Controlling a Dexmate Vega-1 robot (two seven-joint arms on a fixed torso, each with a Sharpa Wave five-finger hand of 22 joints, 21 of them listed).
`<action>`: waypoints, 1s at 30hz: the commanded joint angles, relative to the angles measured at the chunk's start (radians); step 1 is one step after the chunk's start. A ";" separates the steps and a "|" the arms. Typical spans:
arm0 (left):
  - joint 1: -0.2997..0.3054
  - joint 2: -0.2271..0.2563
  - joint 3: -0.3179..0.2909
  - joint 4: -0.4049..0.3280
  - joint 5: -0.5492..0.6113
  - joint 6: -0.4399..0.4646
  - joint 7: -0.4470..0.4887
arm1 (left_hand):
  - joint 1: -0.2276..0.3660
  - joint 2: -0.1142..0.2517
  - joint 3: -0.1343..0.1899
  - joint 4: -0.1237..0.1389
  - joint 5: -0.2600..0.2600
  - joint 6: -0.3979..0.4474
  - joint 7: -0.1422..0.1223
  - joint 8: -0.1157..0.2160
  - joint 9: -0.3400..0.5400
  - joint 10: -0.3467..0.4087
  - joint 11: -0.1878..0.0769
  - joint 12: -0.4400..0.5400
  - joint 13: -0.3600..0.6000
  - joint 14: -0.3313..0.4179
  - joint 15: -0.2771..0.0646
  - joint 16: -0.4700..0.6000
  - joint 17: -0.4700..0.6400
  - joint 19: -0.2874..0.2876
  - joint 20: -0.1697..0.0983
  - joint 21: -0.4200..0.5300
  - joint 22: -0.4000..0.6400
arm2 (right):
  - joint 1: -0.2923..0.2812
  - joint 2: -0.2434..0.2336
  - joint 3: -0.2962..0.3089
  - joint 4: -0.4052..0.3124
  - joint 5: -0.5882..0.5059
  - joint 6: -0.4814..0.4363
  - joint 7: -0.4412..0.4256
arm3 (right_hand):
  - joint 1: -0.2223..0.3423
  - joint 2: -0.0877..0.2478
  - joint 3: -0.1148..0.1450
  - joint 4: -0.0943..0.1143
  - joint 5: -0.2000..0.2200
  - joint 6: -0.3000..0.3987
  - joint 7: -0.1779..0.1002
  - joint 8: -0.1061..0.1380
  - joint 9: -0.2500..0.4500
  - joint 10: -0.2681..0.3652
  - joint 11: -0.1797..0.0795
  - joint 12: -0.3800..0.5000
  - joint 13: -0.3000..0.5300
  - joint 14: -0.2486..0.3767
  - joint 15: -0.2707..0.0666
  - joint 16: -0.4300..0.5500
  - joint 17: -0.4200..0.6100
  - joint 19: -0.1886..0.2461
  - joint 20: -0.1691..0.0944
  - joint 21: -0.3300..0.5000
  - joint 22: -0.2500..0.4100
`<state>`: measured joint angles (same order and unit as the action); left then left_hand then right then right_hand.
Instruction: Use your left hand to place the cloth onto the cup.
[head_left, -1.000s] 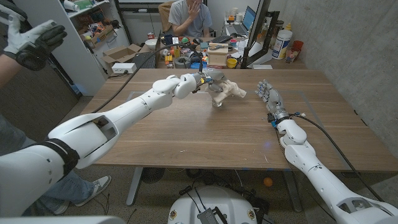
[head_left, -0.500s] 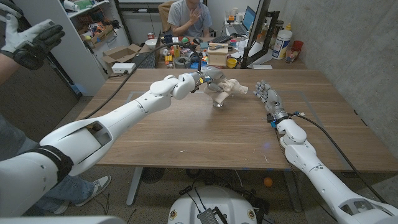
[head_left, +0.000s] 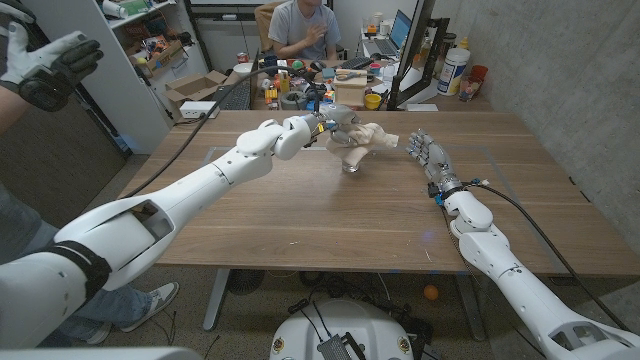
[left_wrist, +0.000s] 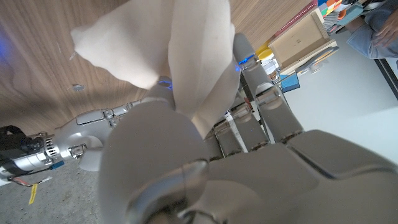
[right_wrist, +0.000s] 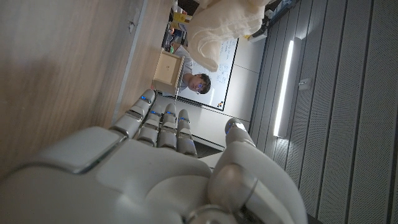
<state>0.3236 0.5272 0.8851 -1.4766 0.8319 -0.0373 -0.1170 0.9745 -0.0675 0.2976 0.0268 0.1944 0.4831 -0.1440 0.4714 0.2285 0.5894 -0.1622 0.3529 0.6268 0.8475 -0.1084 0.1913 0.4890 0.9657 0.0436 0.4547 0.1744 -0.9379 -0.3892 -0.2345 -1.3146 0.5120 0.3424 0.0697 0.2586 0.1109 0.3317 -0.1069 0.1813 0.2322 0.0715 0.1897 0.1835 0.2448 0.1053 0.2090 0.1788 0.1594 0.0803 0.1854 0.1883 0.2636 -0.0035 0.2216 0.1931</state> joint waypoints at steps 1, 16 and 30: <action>0.013 0.005 -0.014 -0.034 0.012 0.044 -0.046 | -0.030 -0.022 -0.011 0.012 0.015 -0.083 -0.007 -0.028 0.013 -0.067 0.016 -0.022 0.014 -0.033 0.012 -0.004 -0.001 -0.001 0.015 -0.016 0.002 | -0.010 -0.010 -0.003 -0.025 -0.006 -0.018 -0.015 | 0.010 0.000 0.006 0.003 0.004 0.011 -0.002 0.005 0.003 0.011 0.002 0.001 0.003 0.009 -0.003 0.008 0.003 0.011 -0.001 -0.001 0.002; 0.033 0.021 -0.047 -0.062 -0.012 0.060 -0.018 | -0.100 -0.022 -0.031 0.050 0.052 -0.187 -0.002 -0.067 0.028 -0.223 0.061 -0.098 0.007 -0.297 0.095 -0.023 -0.034 -0.173 0.107 -0.133 0.008 | -0.014 -0.015 -0.003 -0.038 -0.010 -0.021 -0.024 | 0.009 0.000 0.005 0.003 0.003 0.016 -0.003 0.007 0.003 0.014 0.002 0.002 0.003 0.010 -0.002 0.008 0.003 0.012 -0.001 -0.001 0.002; 0.162 0.087 -0.235 -0.162 -0.291 0.029 0.068 | -0.208 0.007 -0.062 0.113 0.049 -0.225 0.027 -0.089 0.026 -0.252 0.093 -0.131 -0.018 -0.349 0.126 -0.005 -0.061 -0.227 0.140 -0.169 0.013 | -0.021 -0.031 -0.016 -0.110 -0.034 -0.039 -0.054 | 0.010 -0.001 0.006 0.002 0.004 0.018 -0.004 0.007 0.003 0.016 0.002 0.002 0.003 0.009 -0.003 0.006 0.003 0.010 0.001 -0.002 0.002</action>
<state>0.4009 0.5731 0.7734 -1.5768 0.7269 0.0157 -0.1003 0.7881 -0.0606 0.2390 0.1240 0.2447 0.2692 -0.1160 0.3866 0.2530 0.3384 -0.0787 0.2260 0.6113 0.5016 0.0156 0.1785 0.4309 0.7431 0.1831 0.2882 0.1841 -0.9544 -0.4106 -0.2402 -1.3808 0.4942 0.3146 0.0347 0.2586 0.1109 0.3317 -0.1069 0.1813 0.2437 0.0683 0.1897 0.1835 0.2538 0.1037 0.2090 0.1792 0.1628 0.0767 0.1854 0.1882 0.2635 -0.0036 0.2216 0.1930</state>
